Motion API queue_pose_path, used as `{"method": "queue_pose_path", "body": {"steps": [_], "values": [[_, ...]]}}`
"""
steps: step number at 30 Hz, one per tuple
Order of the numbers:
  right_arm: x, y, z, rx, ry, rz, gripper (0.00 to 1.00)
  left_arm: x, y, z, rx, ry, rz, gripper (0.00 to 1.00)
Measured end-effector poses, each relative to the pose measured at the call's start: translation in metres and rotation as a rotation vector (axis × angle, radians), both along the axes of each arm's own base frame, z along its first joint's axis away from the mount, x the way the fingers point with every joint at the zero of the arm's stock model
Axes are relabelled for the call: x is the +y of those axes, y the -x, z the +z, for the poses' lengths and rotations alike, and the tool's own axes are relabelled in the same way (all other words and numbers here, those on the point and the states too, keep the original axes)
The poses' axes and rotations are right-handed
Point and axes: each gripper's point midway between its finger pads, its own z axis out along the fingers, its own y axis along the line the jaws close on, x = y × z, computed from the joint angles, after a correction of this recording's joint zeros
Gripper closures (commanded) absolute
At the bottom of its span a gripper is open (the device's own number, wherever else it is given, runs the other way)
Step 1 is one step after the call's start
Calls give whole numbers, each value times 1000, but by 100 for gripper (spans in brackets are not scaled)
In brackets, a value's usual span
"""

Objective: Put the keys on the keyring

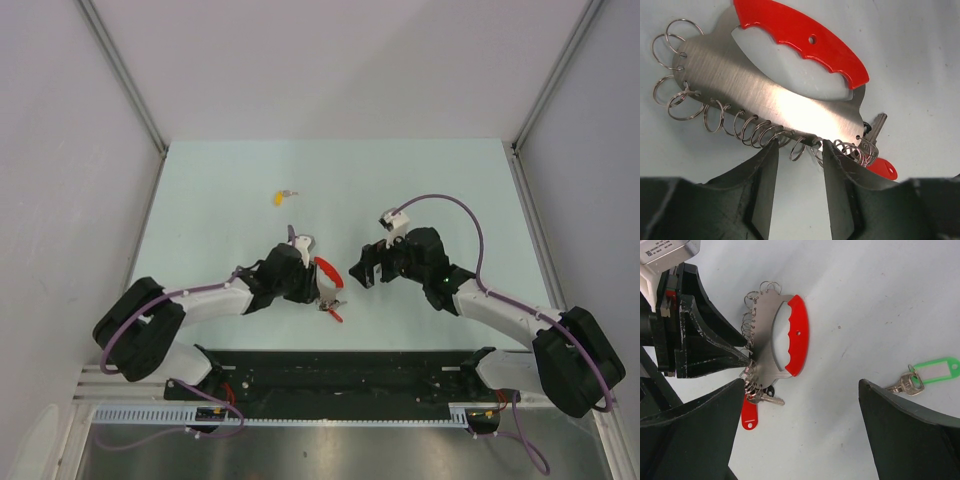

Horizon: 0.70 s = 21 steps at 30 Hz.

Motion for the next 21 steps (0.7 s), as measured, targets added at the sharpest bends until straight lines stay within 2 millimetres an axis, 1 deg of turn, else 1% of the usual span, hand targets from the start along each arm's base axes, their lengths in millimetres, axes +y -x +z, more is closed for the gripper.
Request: {"method": "queue_pose_path", "body": {"steps": [8,11,15,17,19,20,21], "values": [[2,2,-1,5,-4,22,2,3,2,-1,9,-13,3,61],[3,3,-1,7,-6,26,2,1,4,0,19,-4,-8,60],[3,4,-1,8,-7,31,2,-4,6,3,28,16,-26,57],[3,4,-1,9,-9,35,2,-6,7,6,28,21,-31,55],[4,5,-1,10,-9,37,2,-7,7,12,18,26,-32,56],[4,5,-1,10,-10,38,2,-7,7,15,10,27,-28,58],[4,5,-1,10,-10,39,2,-7,8,18,3,28,-25,63]]}}
